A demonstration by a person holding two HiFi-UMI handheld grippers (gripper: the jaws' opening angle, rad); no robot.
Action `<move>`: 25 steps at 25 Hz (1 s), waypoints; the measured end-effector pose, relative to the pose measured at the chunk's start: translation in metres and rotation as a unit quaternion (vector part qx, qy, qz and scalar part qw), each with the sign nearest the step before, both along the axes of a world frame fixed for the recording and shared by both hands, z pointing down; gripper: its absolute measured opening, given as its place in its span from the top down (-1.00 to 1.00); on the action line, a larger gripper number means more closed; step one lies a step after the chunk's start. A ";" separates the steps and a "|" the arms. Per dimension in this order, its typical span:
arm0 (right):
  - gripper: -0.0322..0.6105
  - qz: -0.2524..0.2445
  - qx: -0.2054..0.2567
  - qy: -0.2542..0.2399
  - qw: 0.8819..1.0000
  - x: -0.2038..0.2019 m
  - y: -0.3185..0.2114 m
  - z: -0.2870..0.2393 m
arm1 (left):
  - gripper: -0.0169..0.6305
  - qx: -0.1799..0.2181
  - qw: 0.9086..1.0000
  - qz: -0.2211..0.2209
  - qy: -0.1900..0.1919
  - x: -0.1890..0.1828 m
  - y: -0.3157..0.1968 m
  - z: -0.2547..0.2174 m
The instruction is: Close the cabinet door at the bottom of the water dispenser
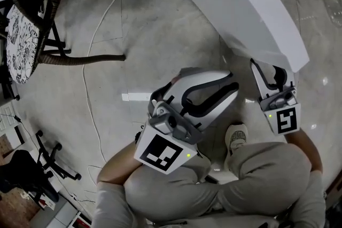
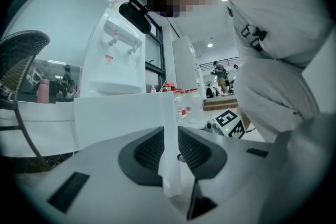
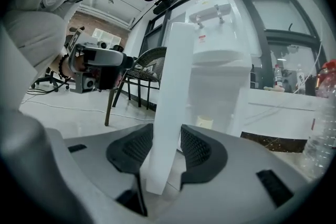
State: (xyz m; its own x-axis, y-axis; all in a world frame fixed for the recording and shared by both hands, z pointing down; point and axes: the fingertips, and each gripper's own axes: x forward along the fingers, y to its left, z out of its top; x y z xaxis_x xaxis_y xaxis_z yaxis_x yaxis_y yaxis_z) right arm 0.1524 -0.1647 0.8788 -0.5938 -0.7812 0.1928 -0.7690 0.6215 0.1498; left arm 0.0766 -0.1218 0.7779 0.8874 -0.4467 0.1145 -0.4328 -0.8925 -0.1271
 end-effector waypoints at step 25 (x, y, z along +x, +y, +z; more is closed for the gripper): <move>0.31 0.098 0.020 -0.004 0.995 0.072 -0.073 0.000 | 0.90 0.015 0.996 -0.085 0.008 0.021 -0.074 0.009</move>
